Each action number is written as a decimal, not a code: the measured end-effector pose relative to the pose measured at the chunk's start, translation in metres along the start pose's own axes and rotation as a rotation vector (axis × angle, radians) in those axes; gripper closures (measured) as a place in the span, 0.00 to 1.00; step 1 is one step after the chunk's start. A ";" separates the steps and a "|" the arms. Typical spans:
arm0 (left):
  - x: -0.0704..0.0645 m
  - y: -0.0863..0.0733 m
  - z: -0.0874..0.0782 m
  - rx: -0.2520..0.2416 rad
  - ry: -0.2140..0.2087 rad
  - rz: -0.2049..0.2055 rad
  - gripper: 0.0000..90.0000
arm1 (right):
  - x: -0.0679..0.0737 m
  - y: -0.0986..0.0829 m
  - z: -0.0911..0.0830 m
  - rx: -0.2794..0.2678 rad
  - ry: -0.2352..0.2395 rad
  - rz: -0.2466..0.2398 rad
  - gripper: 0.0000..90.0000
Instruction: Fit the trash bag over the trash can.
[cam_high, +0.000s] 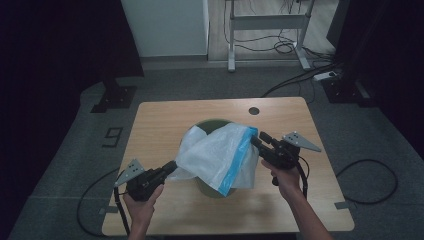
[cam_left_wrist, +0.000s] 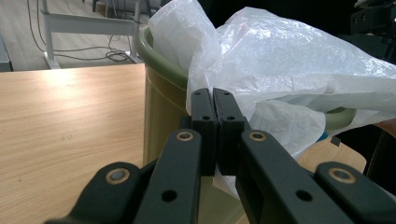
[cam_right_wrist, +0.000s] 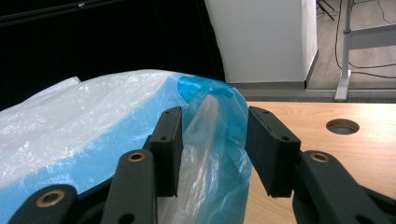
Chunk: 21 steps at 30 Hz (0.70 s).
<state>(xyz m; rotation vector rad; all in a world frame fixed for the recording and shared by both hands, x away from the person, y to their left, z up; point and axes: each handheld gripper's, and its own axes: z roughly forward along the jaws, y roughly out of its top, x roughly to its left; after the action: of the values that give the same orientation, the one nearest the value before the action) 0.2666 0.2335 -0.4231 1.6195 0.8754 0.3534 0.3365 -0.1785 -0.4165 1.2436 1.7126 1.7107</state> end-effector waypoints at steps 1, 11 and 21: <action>0.000 0.000 0.000 0.000 0.000 0.000 0.98 | 0.000 0.001 0.001 -0.001 0.006 0.000 0.61; 0.000 0.001 0.001 -0.002 -0.002 0.002 0.98 | 0.001 0.005 0.008 0.005 0.065 0.015 0.74; 0.000 0.001 -0.002 -0.013 -0.012 0.004 0.97 | 0.003 0.007 0.016 0.003 0.099 0.026 0.99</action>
<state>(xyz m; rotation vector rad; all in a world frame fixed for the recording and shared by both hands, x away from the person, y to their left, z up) 0.2659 0.2345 -0.4212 1.6104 0.8590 0.3514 0.3501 -0.1678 -0.4120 1.2056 1.7629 1.8128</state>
